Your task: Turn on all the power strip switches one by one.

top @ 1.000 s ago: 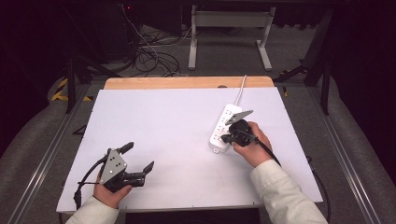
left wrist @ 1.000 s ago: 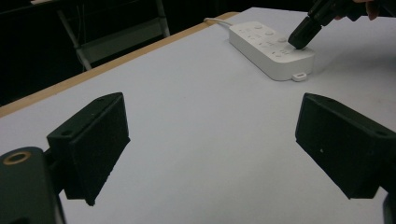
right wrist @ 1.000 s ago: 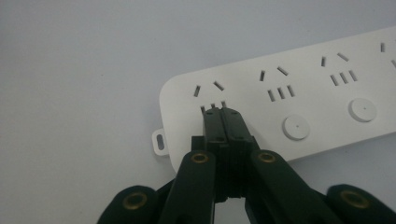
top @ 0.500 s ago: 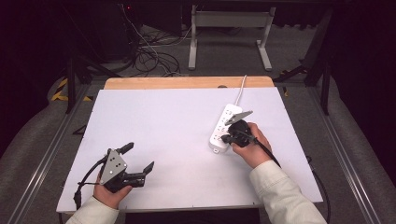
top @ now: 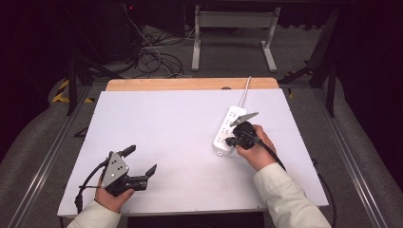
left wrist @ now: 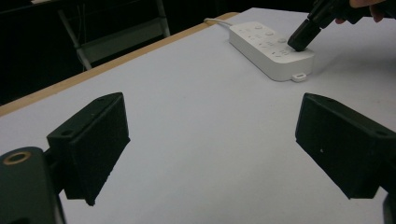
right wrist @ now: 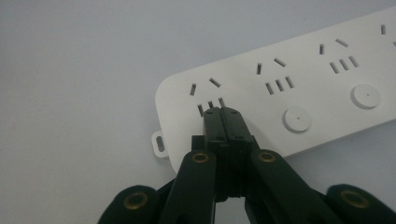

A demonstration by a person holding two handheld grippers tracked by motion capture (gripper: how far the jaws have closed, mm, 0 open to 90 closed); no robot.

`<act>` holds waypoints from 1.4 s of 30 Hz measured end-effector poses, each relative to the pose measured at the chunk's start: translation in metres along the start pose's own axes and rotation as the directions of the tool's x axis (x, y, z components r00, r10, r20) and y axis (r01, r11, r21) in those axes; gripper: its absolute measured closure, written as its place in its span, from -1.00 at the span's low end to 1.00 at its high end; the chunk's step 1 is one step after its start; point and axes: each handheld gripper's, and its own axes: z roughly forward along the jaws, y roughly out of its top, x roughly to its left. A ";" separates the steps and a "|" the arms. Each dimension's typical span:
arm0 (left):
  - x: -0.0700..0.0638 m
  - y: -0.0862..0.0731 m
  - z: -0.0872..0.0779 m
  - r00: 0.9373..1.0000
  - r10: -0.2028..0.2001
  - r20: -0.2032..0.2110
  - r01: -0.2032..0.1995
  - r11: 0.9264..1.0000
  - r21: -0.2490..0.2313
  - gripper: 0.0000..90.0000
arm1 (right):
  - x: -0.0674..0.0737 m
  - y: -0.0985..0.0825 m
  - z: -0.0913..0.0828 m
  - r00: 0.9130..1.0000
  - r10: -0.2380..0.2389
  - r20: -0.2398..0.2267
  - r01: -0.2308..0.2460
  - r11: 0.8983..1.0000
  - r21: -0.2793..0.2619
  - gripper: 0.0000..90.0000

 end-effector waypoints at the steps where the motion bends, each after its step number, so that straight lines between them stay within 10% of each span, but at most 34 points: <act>1: 0.000 0.000 0.000 1.000 0.000 0.000 0.000 1.000 -0.001 -0.77 | 0.000 0.000 0.000 1.000 -0.003 0.001 0.003 1.000 -0.001 1.00; 22: 0.001 0.000 -0.001 1.000 0.002 -0.008 -0.002 1.000 -0.004 -0.77 | 0.002 0.001 0.000 1.000 -0.012 0.022 0.011 1.000 0.011 1.00; 27: 0.001 0.000 -0.001 1.000 -0.006 -0.005 0.006 1.000 -0.003 -0.77 | 0.002 0.008 -0.021 0.999 -0.030 0.011 0.031 0.992 -0.123 1.00; 42: 0.002 0.000 -0.001 1.000 0.005 -0.008 -0.005 1.000 -0.003 -0.77 | -0.013 0.013 -0.017 0.998 -0.027 0.054 0.032 0.994 -0.105 1.00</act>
